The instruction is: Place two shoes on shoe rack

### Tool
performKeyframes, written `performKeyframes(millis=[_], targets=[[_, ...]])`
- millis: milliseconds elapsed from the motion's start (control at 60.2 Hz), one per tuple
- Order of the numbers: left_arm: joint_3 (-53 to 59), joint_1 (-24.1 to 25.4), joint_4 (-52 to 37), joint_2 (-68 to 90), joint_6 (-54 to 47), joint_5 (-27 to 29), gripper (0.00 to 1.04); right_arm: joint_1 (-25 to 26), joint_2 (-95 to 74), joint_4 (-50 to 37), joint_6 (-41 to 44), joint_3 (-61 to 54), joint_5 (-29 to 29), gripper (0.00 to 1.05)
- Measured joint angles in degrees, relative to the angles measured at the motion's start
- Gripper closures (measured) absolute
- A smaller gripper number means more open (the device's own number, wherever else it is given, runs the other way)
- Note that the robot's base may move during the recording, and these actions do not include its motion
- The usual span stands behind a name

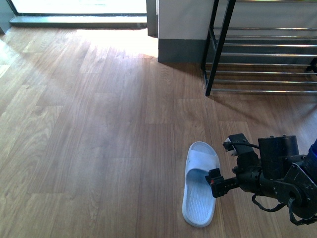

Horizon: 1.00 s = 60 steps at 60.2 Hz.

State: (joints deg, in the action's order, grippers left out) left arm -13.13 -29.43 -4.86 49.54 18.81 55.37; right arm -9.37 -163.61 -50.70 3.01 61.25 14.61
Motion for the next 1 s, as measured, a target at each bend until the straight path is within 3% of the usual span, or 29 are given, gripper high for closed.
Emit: performKeyframes(millis=[183,515,780,996], targets=[[0.0,0.0,0.0,0.0,0.0,0.0,1.03,-1.38,-3.91,-1.55,-0.44,2.84,-0.87,0.09],[0.0,0.0,0.0,0.0,0.0,0.0,1.03,-2.93,-10.4,-7.63,0.07,10.58,-7.85,0.1],[0.0,0.0,0.0,0.0,0.0,0.0,1.03,-4.2,-12.09,-8.11,1.16,12.63,-10.91,0.56],[0.0,0.0,0.0,0.0,0.0,0.0,1.03,-4.04,-11.76,-10.27,1.46,12.09,-12.11,0.84]])
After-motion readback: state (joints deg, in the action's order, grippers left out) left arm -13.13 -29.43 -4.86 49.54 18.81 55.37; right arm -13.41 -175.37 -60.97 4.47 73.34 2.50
